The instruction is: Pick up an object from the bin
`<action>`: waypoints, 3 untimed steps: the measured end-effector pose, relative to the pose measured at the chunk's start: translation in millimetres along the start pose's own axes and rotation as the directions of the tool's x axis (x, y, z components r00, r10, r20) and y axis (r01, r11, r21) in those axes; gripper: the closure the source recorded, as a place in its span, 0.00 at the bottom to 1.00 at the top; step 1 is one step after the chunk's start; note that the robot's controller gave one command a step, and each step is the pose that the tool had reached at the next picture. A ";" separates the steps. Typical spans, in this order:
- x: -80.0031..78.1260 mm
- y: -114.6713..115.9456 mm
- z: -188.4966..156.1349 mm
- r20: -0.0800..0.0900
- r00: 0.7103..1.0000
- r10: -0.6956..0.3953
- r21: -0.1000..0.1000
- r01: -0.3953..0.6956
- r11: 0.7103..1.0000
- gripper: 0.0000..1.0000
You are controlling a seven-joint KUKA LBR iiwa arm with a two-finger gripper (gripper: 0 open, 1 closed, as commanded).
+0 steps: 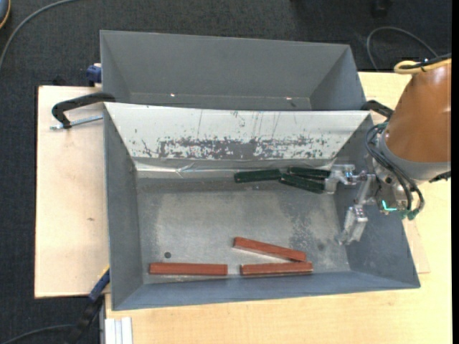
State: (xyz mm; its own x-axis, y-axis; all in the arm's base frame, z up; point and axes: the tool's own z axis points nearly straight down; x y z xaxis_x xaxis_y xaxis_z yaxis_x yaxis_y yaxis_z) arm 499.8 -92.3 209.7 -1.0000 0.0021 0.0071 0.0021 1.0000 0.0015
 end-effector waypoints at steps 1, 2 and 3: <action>4.6 85.9 143.3 0.000 0.997 0.077 -0.002 -0.077 0.997 0.00; 7.3 129.3 108.6 0.015 0.994 -0.104 0.000 0.104 0.995 0.00; 6.2 120.2 109.4 0.012 1.000 -0.005 0.000 0.005 1.000 0.00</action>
Offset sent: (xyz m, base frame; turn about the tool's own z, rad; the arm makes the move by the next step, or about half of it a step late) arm -0.0044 0.0821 -0.1397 0.0812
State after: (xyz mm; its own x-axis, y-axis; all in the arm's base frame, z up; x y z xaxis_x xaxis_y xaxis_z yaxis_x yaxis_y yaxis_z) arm 493.1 28.1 100.5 -1.0000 -0.0032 -0.0049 -0.0032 1.0000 0.0016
